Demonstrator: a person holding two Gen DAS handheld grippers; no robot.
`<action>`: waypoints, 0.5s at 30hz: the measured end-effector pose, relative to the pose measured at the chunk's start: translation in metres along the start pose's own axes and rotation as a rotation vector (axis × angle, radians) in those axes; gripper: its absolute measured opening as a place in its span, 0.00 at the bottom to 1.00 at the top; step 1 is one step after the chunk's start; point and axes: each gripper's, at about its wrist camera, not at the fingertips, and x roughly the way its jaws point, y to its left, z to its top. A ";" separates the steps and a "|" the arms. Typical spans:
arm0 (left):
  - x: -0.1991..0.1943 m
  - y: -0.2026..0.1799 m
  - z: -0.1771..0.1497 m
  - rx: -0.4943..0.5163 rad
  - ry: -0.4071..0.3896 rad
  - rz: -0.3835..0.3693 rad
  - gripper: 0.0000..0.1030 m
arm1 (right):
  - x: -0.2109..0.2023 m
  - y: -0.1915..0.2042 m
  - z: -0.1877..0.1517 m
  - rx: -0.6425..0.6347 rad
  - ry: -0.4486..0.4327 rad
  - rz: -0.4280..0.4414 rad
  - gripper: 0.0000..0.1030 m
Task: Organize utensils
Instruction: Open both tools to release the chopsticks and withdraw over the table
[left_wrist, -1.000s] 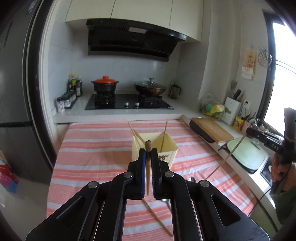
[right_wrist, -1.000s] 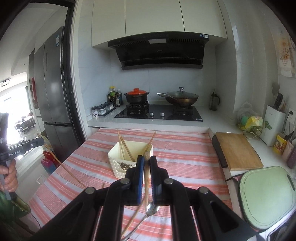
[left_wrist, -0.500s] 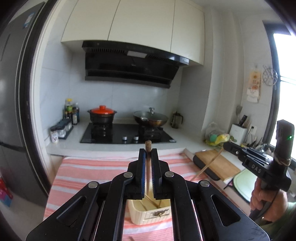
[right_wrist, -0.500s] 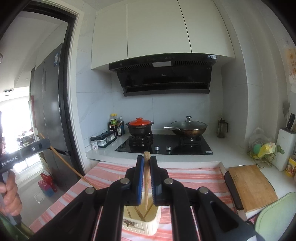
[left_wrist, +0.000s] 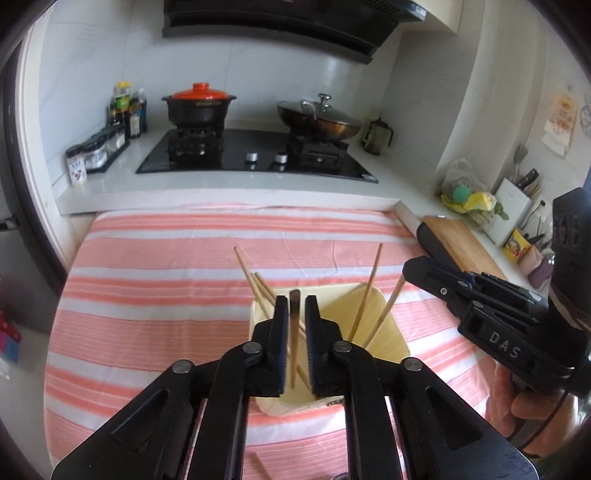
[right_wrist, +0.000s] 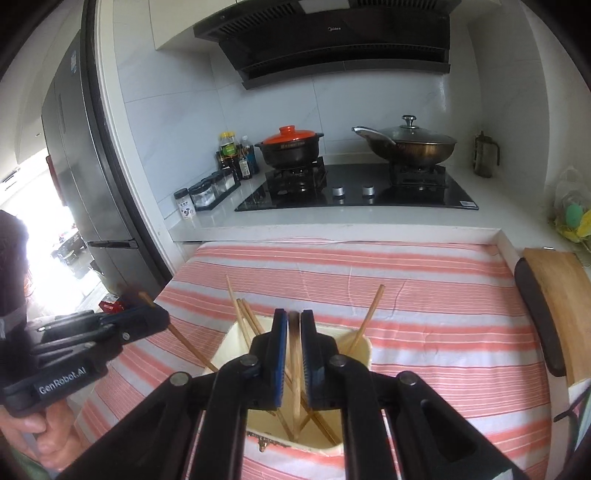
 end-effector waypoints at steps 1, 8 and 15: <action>0.000 0.004 0.002 -0.023 0.007 0.007 0.42 | 0.001 0.000 0.003 0.003 -0.013 -0.005 0.30; -0.061 0.027 -0.011 -0.051 -0.030 0.057 0.76 | -0.070 -0.003 0.019 0.039 -0.177 -0.028 0.56; -0.116 0.050 -0.122 0.025 0.079 0.139 0.82 | -0.139 -0.012 -0.059 -0.096 -0.099 -0.124 0.56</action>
